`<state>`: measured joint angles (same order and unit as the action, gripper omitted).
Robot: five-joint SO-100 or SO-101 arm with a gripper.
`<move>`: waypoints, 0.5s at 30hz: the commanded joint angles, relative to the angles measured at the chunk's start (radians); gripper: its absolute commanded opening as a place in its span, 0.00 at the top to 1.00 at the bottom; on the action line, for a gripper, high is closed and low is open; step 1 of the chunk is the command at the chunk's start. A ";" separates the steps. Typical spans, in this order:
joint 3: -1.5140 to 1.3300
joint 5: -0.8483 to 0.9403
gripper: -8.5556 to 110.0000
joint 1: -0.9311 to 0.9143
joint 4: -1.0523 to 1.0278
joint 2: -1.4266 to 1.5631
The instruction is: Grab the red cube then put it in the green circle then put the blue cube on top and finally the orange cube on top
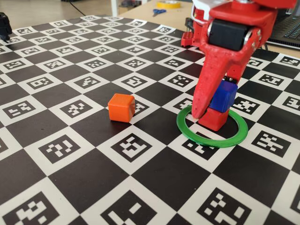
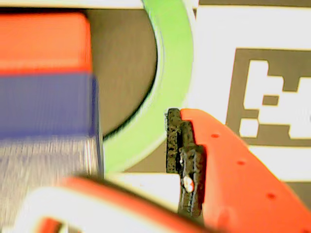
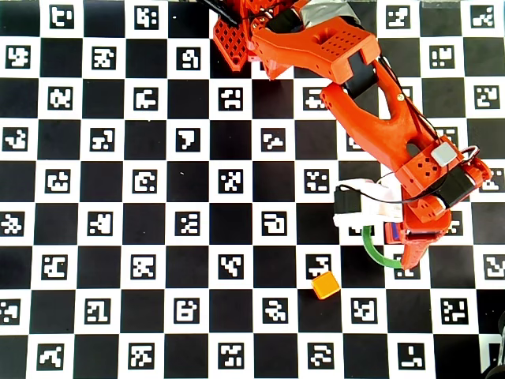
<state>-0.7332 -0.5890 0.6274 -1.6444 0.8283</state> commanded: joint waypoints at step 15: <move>-0.178 0.083 0.51 -0.103 -0.025 0.449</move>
<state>-0.9219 -0.5108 0.5538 -1.6659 1.1198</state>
